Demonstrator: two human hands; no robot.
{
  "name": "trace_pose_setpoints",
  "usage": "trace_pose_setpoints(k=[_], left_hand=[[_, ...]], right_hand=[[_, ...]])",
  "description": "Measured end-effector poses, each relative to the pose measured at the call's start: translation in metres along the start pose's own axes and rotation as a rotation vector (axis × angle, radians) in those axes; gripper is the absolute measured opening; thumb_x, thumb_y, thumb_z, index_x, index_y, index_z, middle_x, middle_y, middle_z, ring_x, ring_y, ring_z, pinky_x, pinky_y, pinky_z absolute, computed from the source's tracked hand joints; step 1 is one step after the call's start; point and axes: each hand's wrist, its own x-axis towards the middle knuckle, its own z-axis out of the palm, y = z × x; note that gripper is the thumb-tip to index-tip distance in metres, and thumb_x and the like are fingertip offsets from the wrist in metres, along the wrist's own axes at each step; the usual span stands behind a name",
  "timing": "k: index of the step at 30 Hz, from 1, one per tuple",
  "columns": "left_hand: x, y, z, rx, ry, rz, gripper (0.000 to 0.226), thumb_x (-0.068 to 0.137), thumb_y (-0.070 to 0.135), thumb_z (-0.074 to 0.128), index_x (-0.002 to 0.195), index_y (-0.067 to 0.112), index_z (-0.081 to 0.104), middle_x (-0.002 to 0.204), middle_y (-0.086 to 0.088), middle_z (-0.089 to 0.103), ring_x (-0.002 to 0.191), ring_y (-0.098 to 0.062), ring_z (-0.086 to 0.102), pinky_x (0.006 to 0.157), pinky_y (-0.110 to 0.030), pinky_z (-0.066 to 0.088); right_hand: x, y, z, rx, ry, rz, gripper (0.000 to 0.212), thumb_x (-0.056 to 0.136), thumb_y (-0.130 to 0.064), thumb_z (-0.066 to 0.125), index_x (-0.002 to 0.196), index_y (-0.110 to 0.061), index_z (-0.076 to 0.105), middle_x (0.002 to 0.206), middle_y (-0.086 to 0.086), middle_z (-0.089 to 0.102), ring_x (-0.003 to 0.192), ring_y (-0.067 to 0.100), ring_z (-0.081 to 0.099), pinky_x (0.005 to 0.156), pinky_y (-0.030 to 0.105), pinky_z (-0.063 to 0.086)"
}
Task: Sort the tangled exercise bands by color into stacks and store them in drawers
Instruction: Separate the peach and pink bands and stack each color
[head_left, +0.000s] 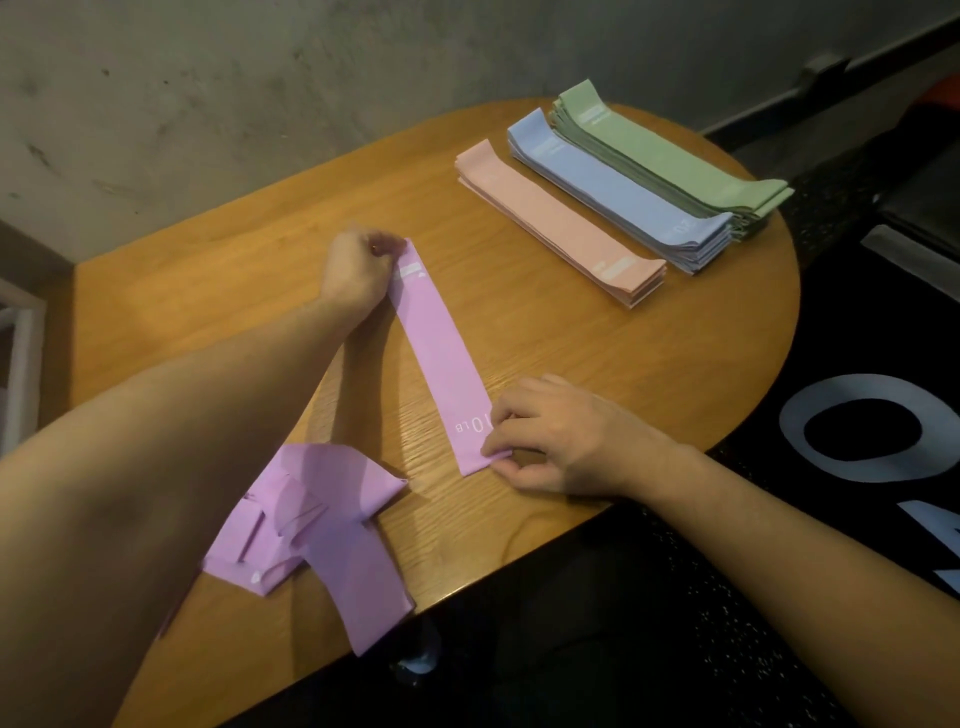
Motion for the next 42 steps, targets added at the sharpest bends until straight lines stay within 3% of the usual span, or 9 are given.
trace_pose_setpoints(k=[8, 13, 15, 24, 28, 31, 34, 39, 42], left_hand=[[0.0, -0.01, -0.009, 0.02, 0.024, 0.011, 0.03, 0.102, 0.013, 0.043, 0.118, 0.017, 0.068, 0.138, -0.006, 0.043, 0.123, -0.019, 0.051, 0.11, -0.035, 0.042], [-0.038, -0.006, -0.034, -0.061, 0.036, 0.132, 0.026, 0.1, 0.009, 0.046, 0.117, 0.015, 0.065, 0.126, 0.001, 0.046, 0.093, 0.011, 0.052, 0.079, 0.0, 0.037], [-0.063, -0.008, -0.045, -0.103, 0.053, 0.197, 0.024, 0.098, 0.007, 0.05, 0.112, 0.016, 0.067, 0.118, 0.0, 0.051, 0.089, 0.017, 0.051, 0.082, -0.005, 0.038], [-0.198, -0.046, -0.082, -0.227, 0.198, 0.242, 0.016, 0.092, 0.012, 0.058, 0.102, 0.023, 0.062, 0.1, 0.009, 0.06, 0.095, -0.008, 0.056, 0.083, -0.026, 0.046], [-0.246, -0.061, -0.084, -0.155, 0.22, 0.295, 0.017, 0.086, 0.031, 0.067, 0.09, 0.022, 0.054, 0.09, 0.008, 0.052, 0.086, -0.01, 0.051, 0.075, -0.028, 0.042], [-0.267, -0.073, -0.083, -0.046, 0.081, 0.427, 0.035, 0.082, 0.043, 0.078, 0.09, 0.019, 0.054, 0.091, 0.006, 0.051, 0.082, -0.012, 0.049, 0.071, -0.029, 0.043], [-0.275, -0.086, -0.08, 0.098, 0.028, 0.541, 0.03, 0.086, 0.041, 0.075, 0.1, 0.019, 0.06, 0.101, 0.002, 0.056, 0.086, -0.019, 0.056, 0.071, -0.039, 0.05], [-0.275, -0.096, -0.08, 0.106, 0.086, 0.48, 0.013, 0.092, 0.036, 0.065, 0.1, 0.026, 0.062, 0.099, 0.007, 0.059, 0.085, -0.018, 0.057, 0.071, -0.044, 0.051], [-0.278, -0.093, -0.082, 0.042, 0.133, 0.393, 0.017, 0.092, 0.027, 0.07, 0.108, 0.023, 0.066, 0.095, 0.008, 0.063, 0.081, -0.002, 0.05, 0.072, -0.031, 0.05]], right_hand=[[0.006, -0.01, -0.003, 0.198, 0.085, 0.135, 0.02, 0.09, -0.032, 0.067, 0.101, -0.017, 0.075, 0.089, -0.012, 0.062, 0.083, 0.001, 0.056, 0.079, 0.024, 0.045], [0.015, -0.025, -0.008, 0.366, 0.127, 0.371, 0.018, 0.094, -0.02, 0.067, 0.11, -0.023, 0.073, 0.079, -0.025, 0.057, 0.075, -0.003, 0.055, 0.068, 0.008, 0.037], [0.019, -0.033, -0.005, 0.407, 0.147, 0.398, 0.016, 0.093, -0.017, 0.068, 0.107, -0.023, 0.074, 0.081, -0.026, 0.06, 0.075, -0.001, 0.055, 0.067, 0.009, 0.038], [0.047, -0.077, 0.029, 0.588, 0.272, 0.563, 0.006, 0.085, -0.032, 0.078, 0.087, -0.028, 0.073, 0.083, -0.005, 0.067, 0.073, 0.01, 0.059, 0.069, 0.02, 0.045], [0.063, -0.094, 0.041, 0.405, 0.151, 0.59, 0.034, 0.076, -0.051, 0.078, 0.096, -0.025, 0.076, 0.087, -0.011, 0.066, 0.082, 0.004, 0.061, 0.078, 0.02, 0.048], [0.076, -0.106, 0.041, 0.376, 0.132, 0.557, 0.007, 0.083, -0.032, 0.076, 0.085, -0.025, 0.077, 0.081, -0.014, 0.064, 0.077, -0.003, 0.057, 0.075, 0.02, 0.045], [0.085, -0.113, 0.038, 0.371, 0.203, 0.583, 0.009, 0.085, -0.023, 0.071, 0.077, -0.024, 0.071, 0.076, -0.013, 0.064, 0.072, -0.002, 0.056, 0.07, 0.02, 0.042], [0.09, -0.123, 0.036, 0.489, -0.067, 0.737, 0.028, 0.08, -0.041, 0.078, 0.102, -0.03, 0.064, 0.082, -0.008, 0.065, 0.079, 0.014, 0.065, 0.067, 0.03, 0.048], [0.091, -0.128, 0.039, 0.429, 0.071, 0.685, 0.015, 0.085, -0.026, 0.075, 0.092, -0.036, 0.068, 0.079, -0.008, 0.067, 0.078, 0.013, 0.063, 0.074, 0.032, 0.05]])
